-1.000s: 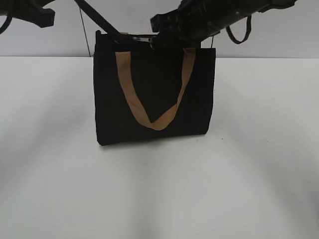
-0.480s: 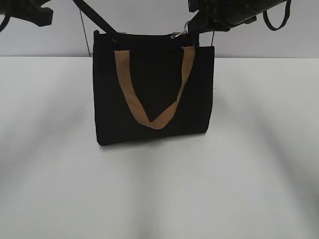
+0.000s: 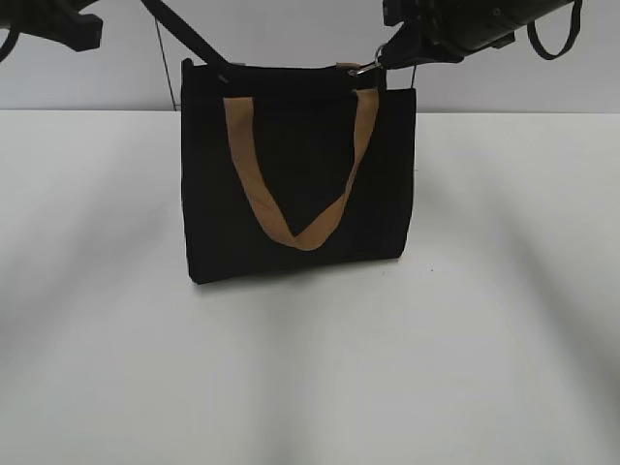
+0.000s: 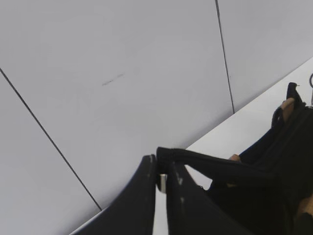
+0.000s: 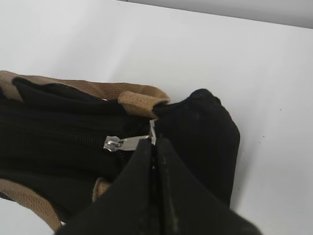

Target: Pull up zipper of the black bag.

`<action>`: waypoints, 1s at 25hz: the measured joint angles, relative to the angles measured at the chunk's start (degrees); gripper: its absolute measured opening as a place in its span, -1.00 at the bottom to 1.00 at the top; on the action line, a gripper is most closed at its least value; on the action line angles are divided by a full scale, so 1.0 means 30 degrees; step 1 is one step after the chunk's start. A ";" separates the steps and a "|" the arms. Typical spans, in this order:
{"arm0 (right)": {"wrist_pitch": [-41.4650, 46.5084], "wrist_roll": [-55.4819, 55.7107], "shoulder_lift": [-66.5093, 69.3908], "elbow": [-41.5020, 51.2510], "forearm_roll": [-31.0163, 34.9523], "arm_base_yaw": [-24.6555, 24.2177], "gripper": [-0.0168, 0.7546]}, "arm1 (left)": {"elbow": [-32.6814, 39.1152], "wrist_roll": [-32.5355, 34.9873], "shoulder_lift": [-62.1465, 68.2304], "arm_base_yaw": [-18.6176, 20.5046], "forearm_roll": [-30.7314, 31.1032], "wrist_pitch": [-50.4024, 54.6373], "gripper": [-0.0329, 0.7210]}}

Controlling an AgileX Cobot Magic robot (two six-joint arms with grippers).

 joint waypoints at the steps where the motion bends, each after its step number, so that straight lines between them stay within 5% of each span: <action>1: 0.0001 0.0000 0.0000 0.0000 -0.0028 0.0000 -0.99 | 0.0000 0.0000 0.0000 0.0000 0.0000 0.0000 -0.87; 9: 0.0022 0.0143 0.0000 0.0000 -0.0076 0.0041 -0.95 | 0.0000 0.0000 0.0000 0.0015 0.0000 0.0000 -0.87; 14: 0.0004 -0.0049 0.0000 0.0000 -0.0128 0.0195 -0.44 | 0.0000 0.0000 0.0033 0.0015 -0.0093 0.0140 -0.84; 19: 0.0023 -0.0777 -0.0176 0.0000 -0.0301 0.0195 0.08 | -0.0017 0.0000 0.0022 0.0015 -0.0300 0.0855 -0.31; 21: 0.0151 -0.1781 -0.0452 0.0000 -0.0324 0.0195 0.13 | -0.0034 0.0000 -0.0067 0.0015 -0.0321 0.1756 -0.06; 25: 0.0504 -0.3478 -0.1226 0.0000 -0.0415 0.0195 0.16 | -0.0101 0.0000 -0.0438 -0.0130 -0.0369 0.5711 0.10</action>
